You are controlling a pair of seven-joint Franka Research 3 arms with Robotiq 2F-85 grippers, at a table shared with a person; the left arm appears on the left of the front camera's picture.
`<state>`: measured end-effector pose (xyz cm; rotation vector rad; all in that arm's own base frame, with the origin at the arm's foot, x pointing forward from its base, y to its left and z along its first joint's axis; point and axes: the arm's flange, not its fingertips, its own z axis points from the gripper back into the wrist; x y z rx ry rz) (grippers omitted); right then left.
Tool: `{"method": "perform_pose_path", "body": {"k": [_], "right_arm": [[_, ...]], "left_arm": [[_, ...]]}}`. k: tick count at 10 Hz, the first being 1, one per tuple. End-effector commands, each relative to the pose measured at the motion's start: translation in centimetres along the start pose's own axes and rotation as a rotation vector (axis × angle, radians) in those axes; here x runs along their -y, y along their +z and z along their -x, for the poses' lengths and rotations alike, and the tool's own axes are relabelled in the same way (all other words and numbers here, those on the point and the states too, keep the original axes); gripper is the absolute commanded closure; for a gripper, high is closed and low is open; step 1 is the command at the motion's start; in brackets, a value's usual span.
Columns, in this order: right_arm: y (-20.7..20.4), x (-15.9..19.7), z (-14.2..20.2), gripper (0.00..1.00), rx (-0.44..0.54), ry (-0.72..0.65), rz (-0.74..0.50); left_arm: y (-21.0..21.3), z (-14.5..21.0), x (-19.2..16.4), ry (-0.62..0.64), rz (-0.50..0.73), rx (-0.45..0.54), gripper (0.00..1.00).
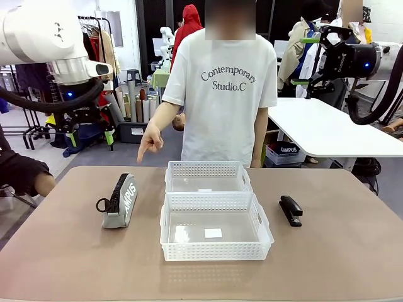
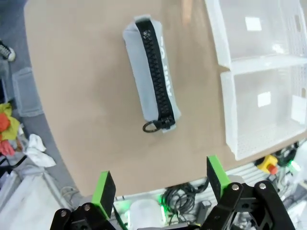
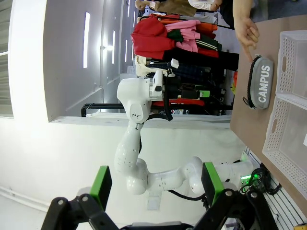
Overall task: Distribute items into two baskets.
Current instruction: Pick up the Pencil pouch that the person points to.
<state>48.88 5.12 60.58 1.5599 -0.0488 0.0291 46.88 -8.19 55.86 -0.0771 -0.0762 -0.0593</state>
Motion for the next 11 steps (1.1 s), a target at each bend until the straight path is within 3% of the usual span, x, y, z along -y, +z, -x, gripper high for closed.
{"method": "perform_pose_path", "body": {"k": [1, 4, 11], "right_arm": [[0.0, -0.1, 0.0, 0.00, 0.000, 0.002, -0.001], [0.0, -0.1, 0.0, 0.00, 0.000, 0.002, -0.001], [0.0, -0.1, 0.0, 0.00, 0.000, 0.002, -0.001]], "left_arm": [[-3.1, -0.6, 0.9, 0.122, -0.066, 0.037, 0.00], [-7.6, -1.6, 1.0, 0.146, -0.074, 0.068, 0.00], [-15.7, -4.6, 0.0, 0.040, -0.033, -0.061, 0.00]]}}
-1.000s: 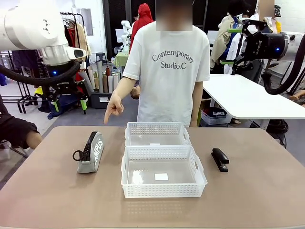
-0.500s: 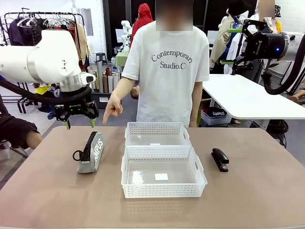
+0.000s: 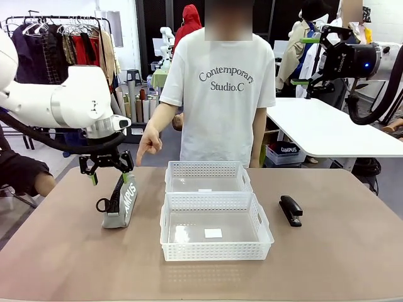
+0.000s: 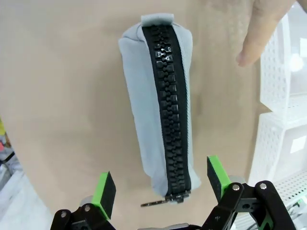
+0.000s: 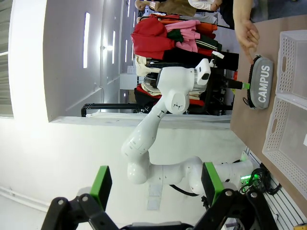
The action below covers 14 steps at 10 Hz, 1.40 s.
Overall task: Distribute items into two baskets.
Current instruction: Pick up the Pencil pouch that the person points to.
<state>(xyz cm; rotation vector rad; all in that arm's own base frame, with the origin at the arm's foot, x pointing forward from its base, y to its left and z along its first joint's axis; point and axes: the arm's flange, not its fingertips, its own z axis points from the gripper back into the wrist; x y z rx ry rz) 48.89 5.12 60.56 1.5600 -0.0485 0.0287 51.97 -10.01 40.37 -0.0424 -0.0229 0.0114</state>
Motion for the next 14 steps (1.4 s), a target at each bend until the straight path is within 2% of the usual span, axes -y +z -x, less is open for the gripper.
{"method": "perform_pose_path", "body": {"k": [1, 6, 7, 11, 12, 14], "right_arm": [[0.0, -0.2, 0.0, 0.00, 0.000, 0.003, -0.001], [0.0, -0.2, 0.0, 0.00, 0.000, 0.003, -0.001], [0.0, -0.2, 0.0, 0.00, 0.000, 0.003, -0.001], [0.0, -0.2, 0.0, 0.00, 0.000, 0.003, -0.001], [0.0, -0.2, 0.0, 0.00, 0.000, 0.003, -0.001], [0.0, -0.2, 0.0, 0.00, 0.000, 0.003, -0.001]], "left_arm": [[-0.6, -0.8, -0.1, -0.031, 0.003, -0.019, 0.00], [-2.9, -1.4, 0.9, -0.031, -0.014, -0.049, 0.00], [-3.0, -1.4, 1.1, -0.045, -0.029, -0.054, 0.09], [-3.2, -1.3, 1.4, -0.051, -0.042, -0.065, 0.89], [-3.1, -1.2, 1.6, -0.046, -0.041, -0.060, 1.00], [-2.7, -1.0, 1.8, -0.042, -0.043, -0.055, 1.00]]}}
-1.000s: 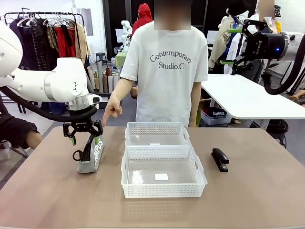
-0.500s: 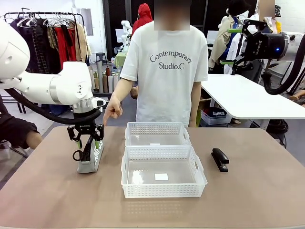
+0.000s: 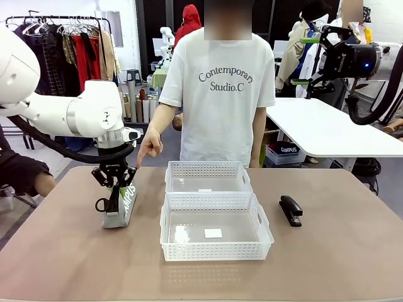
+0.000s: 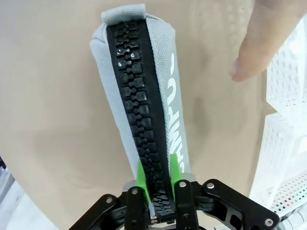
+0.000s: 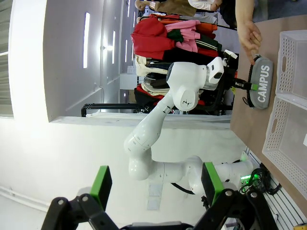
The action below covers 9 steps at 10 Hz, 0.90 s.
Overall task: Distribute items into two baskets.
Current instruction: Pick up the Pencil pouch that the person points to.
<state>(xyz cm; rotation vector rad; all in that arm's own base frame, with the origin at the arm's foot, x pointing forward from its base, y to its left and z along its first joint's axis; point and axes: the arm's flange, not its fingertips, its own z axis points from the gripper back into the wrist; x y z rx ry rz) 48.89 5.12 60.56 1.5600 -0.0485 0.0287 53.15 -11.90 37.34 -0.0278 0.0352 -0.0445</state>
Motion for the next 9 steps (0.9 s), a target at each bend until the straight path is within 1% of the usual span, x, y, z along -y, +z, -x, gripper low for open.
{"method": "perform_pose_path", "body": {"k": [1, 5, 7, 9], "right_arm": [[0.0, -0.2, 0.0, 0.00, 0.000, 0.003, -0.001], [0.0, -0.2, 0.0, 0.00, 0.000, 0.003, -0.001], [0.0, -0.2, 0.0, 0.00, 0.000, 0.003, -0.001], [0.0, -0.2, 0.0, 0.00, 0.000, 0.003, -0.001]], "left_arm": [[0.8, 0.3, 0.1, 0.020, -0.039, -0.004, 1.00], [4.6, 1.0, 0.5, 0.054, -0.047, 0.016, 1.00], [8.5, 1.5, 0.3, 0.094, -0.052, 0.045, 1.00], [12.7, 1.8, 0.6, 0.101, -0.063, 0.074, 1.00]]}}
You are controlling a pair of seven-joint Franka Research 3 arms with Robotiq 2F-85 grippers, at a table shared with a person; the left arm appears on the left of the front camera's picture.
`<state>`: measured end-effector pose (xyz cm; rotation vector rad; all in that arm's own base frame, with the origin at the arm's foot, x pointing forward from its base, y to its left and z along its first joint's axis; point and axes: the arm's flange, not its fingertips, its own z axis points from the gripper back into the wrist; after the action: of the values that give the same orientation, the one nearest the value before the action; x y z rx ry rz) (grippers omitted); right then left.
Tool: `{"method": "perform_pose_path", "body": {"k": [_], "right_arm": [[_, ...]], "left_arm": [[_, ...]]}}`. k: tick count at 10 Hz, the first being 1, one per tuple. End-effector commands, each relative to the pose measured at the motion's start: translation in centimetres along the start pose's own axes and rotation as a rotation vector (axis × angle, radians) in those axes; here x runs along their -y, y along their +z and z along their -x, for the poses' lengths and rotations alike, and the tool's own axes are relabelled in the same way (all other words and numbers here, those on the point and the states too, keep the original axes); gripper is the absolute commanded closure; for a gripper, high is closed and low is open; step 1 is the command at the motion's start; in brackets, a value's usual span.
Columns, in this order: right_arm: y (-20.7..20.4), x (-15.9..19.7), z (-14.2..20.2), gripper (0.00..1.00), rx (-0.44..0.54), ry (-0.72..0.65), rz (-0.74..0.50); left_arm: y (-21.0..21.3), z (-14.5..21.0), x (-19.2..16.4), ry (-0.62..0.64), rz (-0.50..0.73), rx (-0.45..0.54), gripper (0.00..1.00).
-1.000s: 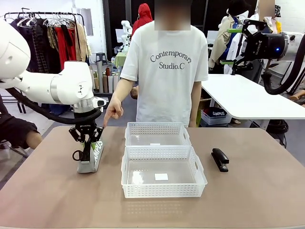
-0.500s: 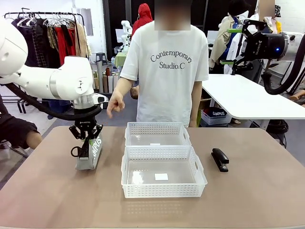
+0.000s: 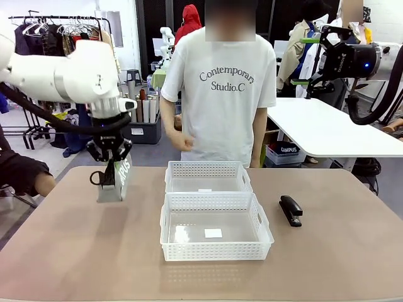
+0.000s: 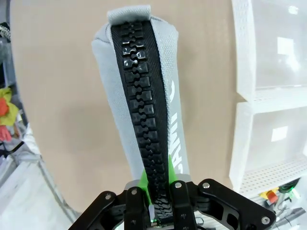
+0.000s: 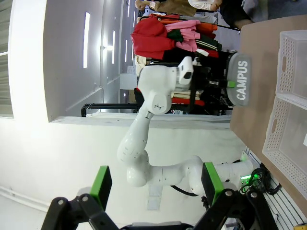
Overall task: Distribute items into two baskets.
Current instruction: Pick up the Pencil pouch that the person points to.
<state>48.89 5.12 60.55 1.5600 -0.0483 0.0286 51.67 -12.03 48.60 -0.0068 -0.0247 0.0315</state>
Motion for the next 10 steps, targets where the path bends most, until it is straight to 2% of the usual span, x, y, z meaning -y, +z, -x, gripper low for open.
{"method": "perform_pose_path", "body": {"k": [1, 3, 6, 10], "right_arm": [[0.0, -0.2, 0.0, 0.00, 0.000, 0.003, -0.001], [0.0, -0.2, 0.0, 0.00, 0.000, 0.003, -0.001], [0.0, -0.2, 0.0, 0.00, 0.000, 0.003, -0.001], [0.0, -0.2, 0.0, 0.00, 0.000, 0.003, -0.001]], "left_arm": [[3.3, -0.2, 0.4, 0.032, -0.063, 0.019, 1.00], [7.2, -0.4, 0.9, 0.038, -0.079, 0.013, 1.00], [13.3, -0.1, 1.5, 0.026, -0.039, 0.025, 1.00], [18.9, 1.0, 2.7, 0.030, 0.008, 0.063, 1.00]]}}
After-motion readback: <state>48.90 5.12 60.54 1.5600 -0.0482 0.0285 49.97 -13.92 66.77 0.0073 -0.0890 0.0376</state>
